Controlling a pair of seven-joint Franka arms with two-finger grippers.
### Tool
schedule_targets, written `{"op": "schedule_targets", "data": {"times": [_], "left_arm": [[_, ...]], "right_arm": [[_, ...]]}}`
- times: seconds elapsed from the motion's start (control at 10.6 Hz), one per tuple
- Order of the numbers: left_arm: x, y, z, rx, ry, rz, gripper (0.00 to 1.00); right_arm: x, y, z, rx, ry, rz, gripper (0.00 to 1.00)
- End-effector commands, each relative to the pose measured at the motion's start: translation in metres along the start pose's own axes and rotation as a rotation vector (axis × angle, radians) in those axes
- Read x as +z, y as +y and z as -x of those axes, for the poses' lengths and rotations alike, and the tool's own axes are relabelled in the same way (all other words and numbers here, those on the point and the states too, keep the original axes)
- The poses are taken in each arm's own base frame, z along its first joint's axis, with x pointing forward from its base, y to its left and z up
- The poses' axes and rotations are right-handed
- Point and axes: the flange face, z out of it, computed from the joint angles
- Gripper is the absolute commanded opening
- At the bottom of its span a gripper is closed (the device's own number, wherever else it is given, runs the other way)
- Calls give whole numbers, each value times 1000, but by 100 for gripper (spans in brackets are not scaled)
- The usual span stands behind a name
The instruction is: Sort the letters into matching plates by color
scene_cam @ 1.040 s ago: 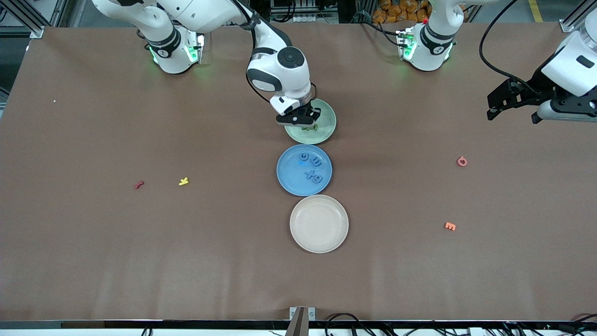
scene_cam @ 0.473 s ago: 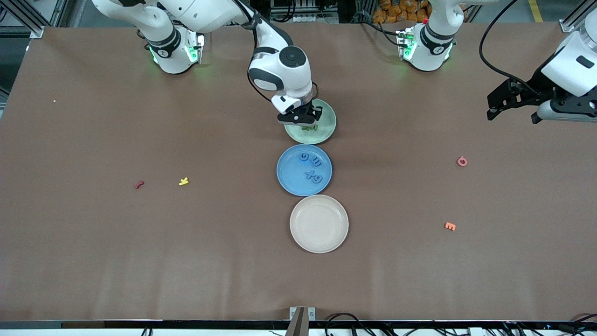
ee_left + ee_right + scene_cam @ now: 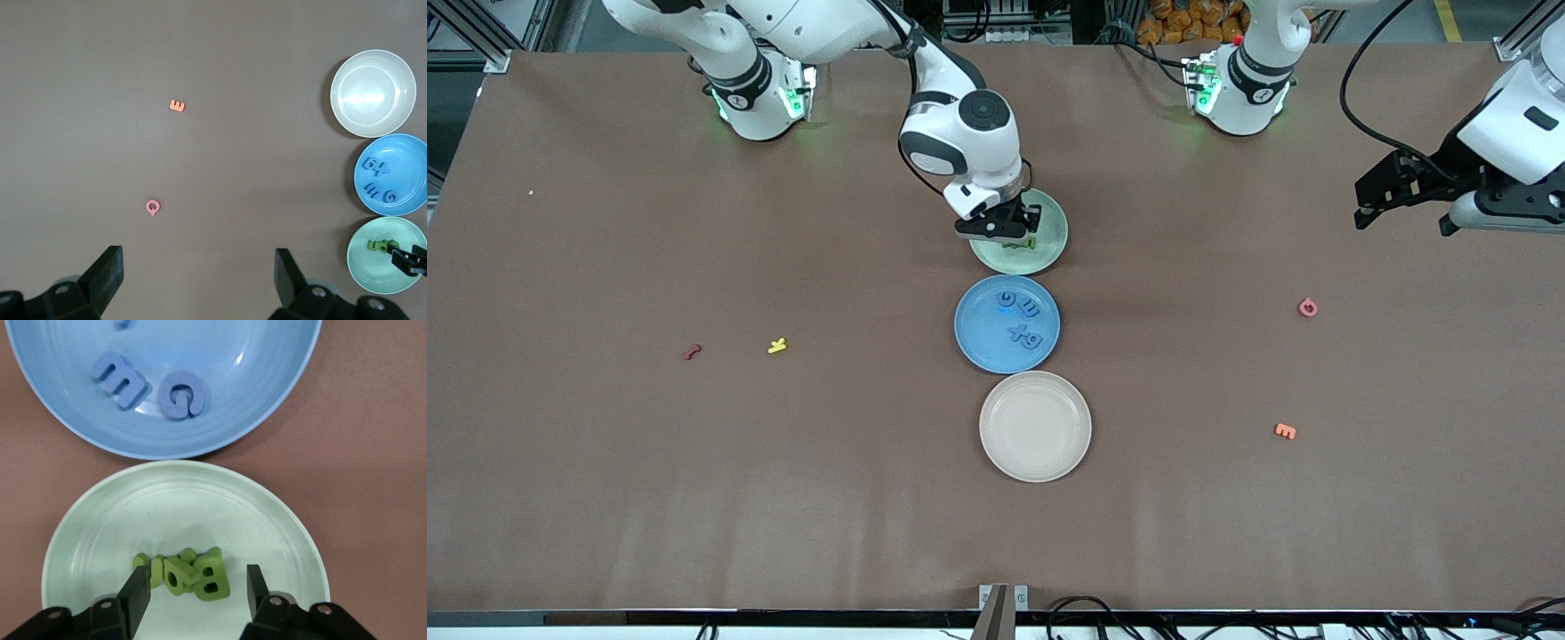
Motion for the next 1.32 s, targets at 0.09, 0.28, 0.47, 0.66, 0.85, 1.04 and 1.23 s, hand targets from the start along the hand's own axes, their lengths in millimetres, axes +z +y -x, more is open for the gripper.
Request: {"op": "schedule_targets", "data": {"times": [0.09, 0.28, 0.47, 0.66, 0.85, 1.04, 1.23], "left_arm": [[-5, 2, -3, -2, 7, 18, 100], [-6, 2, -4, -7, 18, 26, 100], [-5, -3, -4, -59, 18, 28, 100], [-6, -2, -5, -99, 20, 21, 100], [-7, -4, -7, -96, 39, 16, 100], [-6, -6, -8, -91, 39, 10, 100], [-8, -7, -9, -88, 58, 6, 100]], "right_arm": [[-45, 7, -34, 20, 62, 26, 67], [-67, 14, -48, 34, 92, 11, 67], [-91, 22, -60, 44, 109, -15, 67], [-114, 30, -71, 47, 95, -40, 67], [-143, 41, -82, 30, 46, -39, 67], [-168, 52, -90, 18, 18, -43, 67], [-199, 67, -100, 7, 3, -50, 67]]}}
